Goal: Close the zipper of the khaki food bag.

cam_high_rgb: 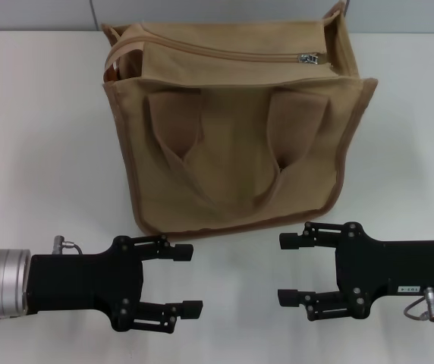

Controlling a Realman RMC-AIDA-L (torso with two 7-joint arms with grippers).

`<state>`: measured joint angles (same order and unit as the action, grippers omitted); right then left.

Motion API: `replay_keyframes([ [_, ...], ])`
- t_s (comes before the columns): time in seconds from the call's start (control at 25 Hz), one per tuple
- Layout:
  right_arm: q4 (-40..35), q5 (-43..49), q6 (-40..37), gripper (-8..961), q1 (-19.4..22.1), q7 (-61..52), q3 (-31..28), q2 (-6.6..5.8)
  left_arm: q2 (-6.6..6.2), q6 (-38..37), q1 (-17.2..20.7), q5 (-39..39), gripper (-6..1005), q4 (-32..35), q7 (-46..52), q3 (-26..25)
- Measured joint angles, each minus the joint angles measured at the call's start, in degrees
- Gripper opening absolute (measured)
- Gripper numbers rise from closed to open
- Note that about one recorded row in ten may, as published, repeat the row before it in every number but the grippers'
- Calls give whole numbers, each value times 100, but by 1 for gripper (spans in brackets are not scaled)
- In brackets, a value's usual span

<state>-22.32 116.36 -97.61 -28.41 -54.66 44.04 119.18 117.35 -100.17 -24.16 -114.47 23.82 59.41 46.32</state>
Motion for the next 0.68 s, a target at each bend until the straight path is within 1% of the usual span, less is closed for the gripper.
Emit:
replay_keyframes([
  [0.68,0,0,6,780,22,0,-39,0,-2,-104,0,4,829,6,0,-33],
])
